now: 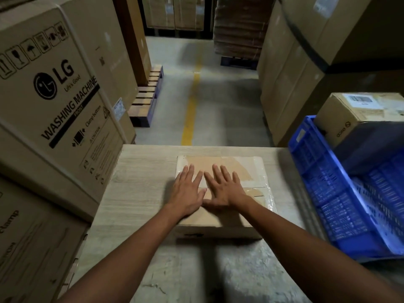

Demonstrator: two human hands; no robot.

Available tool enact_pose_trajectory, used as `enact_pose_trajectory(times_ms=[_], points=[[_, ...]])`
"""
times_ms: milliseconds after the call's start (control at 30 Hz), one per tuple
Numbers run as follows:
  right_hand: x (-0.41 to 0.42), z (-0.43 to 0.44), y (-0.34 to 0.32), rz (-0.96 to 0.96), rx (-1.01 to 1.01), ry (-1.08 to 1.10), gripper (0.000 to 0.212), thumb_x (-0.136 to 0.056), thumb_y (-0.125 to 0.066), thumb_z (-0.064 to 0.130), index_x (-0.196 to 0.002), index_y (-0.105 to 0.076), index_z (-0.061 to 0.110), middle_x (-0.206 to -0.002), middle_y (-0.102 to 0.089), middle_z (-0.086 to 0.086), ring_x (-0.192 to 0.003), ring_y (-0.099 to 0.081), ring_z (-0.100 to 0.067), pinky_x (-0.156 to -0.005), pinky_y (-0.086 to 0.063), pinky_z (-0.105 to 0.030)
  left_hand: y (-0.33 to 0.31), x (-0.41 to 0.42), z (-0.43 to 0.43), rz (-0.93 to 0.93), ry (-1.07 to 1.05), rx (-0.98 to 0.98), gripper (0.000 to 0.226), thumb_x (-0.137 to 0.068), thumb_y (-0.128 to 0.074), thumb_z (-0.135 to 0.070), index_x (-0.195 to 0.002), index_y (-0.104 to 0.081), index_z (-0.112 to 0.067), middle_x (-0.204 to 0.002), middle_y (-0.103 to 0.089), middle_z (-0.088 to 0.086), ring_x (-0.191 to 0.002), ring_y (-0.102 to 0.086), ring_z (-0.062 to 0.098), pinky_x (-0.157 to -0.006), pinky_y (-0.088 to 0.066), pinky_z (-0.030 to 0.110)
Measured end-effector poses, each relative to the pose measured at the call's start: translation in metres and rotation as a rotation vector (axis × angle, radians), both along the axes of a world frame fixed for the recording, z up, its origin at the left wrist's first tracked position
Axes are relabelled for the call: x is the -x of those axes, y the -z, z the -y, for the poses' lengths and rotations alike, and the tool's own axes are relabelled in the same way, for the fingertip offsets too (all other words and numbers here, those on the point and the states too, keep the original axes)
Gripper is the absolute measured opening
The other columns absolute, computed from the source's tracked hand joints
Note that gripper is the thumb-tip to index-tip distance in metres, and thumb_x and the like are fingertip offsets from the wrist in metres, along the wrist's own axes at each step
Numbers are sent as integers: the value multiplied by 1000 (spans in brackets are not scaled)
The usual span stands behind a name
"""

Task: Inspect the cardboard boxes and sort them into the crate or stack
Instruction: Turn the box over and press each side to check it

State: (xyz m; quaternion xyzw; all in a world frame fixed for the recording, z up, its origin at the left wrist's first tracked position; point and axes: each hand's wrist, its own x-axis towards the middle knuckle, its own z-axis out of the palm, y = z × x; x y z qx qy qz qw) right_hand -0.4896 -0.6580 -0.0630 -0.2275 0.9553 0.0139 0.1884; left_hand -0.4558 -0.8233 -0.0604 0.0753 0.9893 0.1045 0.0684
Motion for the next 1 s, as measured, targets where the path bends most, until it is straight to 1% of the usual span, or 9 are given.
enact_pose_trajectory(times_ms=[67, 167, 267, 333, 433, 533, 667, 833, 1000], points=[[1, 0, -4, 17, 25, 2, 107, -78, -25, 92, -158, 11, 31, -164, 23, -9, -151, 19, -35, -119, 5, -62, -5, 4, -5, 21, -15, 20, 64, -101, -36, -51, -157, -15, -27, -166, 0, 12, -152, 2, 31, -122, -1, 44], [2, -5, -19, 10, 102, 43, 88, -92, -44, 68, -161, -3, 31, -168, 9, -7, -154, 7, -31, -120, -4, -60, -14, 13, -17, 48, -34, 38, 55, -100, -40, -48, -150, -26, -27, -163, -11, 15, -151, -7, 35, -121, -9, 51], [2, -20, -28, -10, 155, 187, 77, -93, -48, 59, -159, -17, 32, -168, -6, -8, -154, -3, -33, -117, -13, -64, -17, 23, -34, 86, 59, -50, 53, -104, -36, -36, -154, -21, -26, -165, -7, 10, -152, -2, 28, -123, -7, 51], [3, -31, -27, 15, 119, 245, 81, -94, -45, 63, -160, -12, 30, -168, 1, -11, -154, 3, -34, -117, -9, -65, -14, 26, -45, 106, 109, -69, 56, -106, -33, -32, -157, -14, -24, -166, 0, 7, -153, 5, 24, -123, -3, 51], [0, -43, -17, 21, 37, 200, 86, -95, -33, 71, -160, 4, 30, -167, 16, -10, -153, 14, -32, -118, -2, -63, -3, 24, -56, 80, 74, -24, 59, -106, -28, -37, -159, -5, -25, -166, 10, 6, -152, 13, 23, -122, 2, 54], [-2, -46, -11, 12, 22, 176, 86, -93, -25, 75, -159, 9, 32, -165, 21, -10, -152, 18, -32, -119, 2, -62, 6, 21, -58, 54, 67, -2, 59, -106, -27, -36, -158, -3, -26, -165, 12, 6, -152, 15, 23, -121, 3, 54], [-7, -43, -18, -37, 43, 206, 87, -93, -27, 76, -161, -1, 29, -168, 10, -10, -154, 9, -32, -120, -6, -61, 2, 21, -56, 48, 72, -2, 57, -107, -26, -34, -158, -4, -25, -166, 10, 6, -152, 13, 23, -122, 1, 53], [-46, -32, -20, -154, 118, 247, 68, -99, -33, 59, -154, -31, 21, -166, -19, -11, -153, -16, -31, -119, -23, -51, -4, -8, -52, 27, 113, -101, 49, -107, -25, -26, -156, -25, -19, -166, -9, 3, -153, -1, 18, -124, -6, 47], [-80, -32, -1, -162, 161, 241, 86, -86, 2, 60, -158, -25, 22, -167, -17, -9, -154, -12, -28, -122, -15, -48, 4, -38, -56, -8, 73, -195, 48, -106, -28, -21, -154, -33, -18, -163, -21, 0, -152, -9, 14, -124, -6, 40]])
